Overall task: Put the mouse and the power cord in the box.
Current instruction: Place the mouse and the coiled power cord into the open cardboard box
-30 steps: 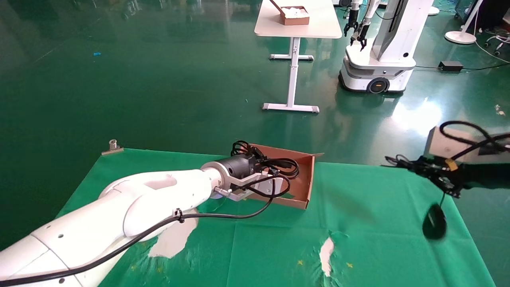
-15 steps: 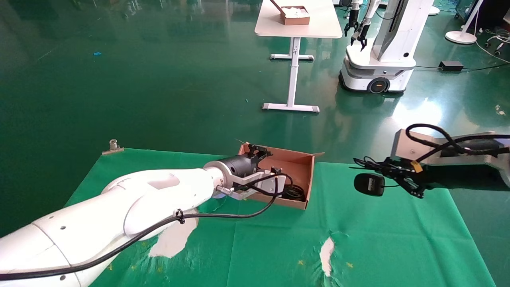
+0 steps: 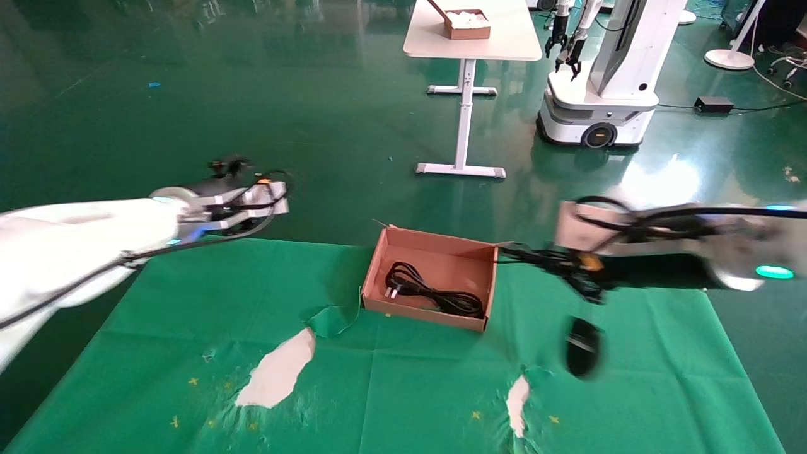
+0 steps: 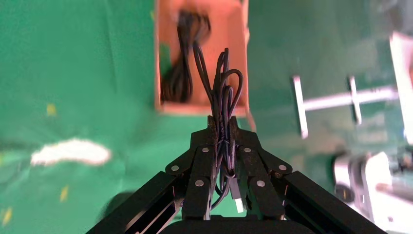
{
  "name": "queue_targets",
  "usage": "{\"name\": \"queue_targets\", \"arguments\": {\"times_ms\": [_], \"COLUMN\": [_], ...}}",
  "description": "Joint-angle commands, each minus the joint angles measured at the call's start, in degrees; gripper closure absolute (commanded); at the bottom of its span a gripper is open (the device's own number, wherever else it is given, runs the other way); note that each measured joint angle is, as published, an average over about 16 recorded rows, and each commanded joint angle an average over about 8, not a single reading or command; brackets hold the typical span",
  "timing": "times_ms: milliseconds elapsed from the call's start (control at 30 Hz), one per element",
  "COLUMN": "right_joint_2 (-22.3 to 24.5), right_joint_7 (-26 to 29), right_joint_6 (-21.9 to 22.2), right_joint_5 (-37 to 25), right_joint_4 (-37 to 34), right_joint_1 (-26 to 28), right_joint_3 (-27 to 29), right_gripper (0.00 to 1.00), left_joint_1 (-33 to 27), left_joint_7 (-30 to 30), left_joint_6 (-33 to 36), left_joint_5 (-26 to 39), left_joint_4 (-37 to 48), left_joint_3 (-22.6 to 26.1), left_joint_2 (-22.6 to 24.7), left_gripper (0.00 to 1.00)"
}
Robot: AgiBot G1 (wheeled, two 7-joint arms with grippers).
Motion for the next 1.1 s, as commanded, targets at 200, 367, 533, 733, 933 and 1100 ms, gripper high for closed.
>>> {"name": "queue_targets", "arguments": {"times_ms": [200, 367, 533, 733, 933, 1100], "right_joint_2": [-13.89, -23.92, -26.79, -28.07, -27.97, -27.61], "right_joint_7": [-8.18, -15.84, -20.34, -21.51, -21.50, -21.43], "right_joint_6": [7.99, 16.03, 21.64, 25.52, 25.69, 25.02], "right_joint_5": [-3.05, -3.98, -2.06, -1.05, -0.92, -1.02], "right_joint_4": [-15.38, -32.74, -40.53, -44.75, -44.62, -43.72], "right_joint_1": [3.77, 5.98, 5.58, 4.88, 4.74, 4.78], "right_joint_3": [-2.73, -4.72, -7.31, -10.13, -10.33, -9.92], "right_gripper": [1.00, 1.00, 0.80, 0.08, 0.00, 0.00], "left_joint_1": [-0.26, -0.07, 0.20, 0.36, 0.41, 0.41], "left_joint_7": [-6.01, -11.02, -15.54, -18.27, -18.31, -18.02], "left_joint_6": [3.06, 4.43, 5.71, 6.66, 6.85, 6.71], "left_joint_5": [3.53, 8.07, 12.53, 15.75, 15.98, 15.47], "left_joint_4": [-7.52, -11.23, -13.86, -15.65, -15.75, -15.47], "left_joint_3": [-0.03, -0.14, -0.49, -0.79, -0.86, -0.83], "left_joint_2": [-5.09, -6.49, -7.23, -7.90, -7.93, -7.78], "left_gripper": [0.00, 0.00, 0.00, 0.00, 0.00, 0.00]}}
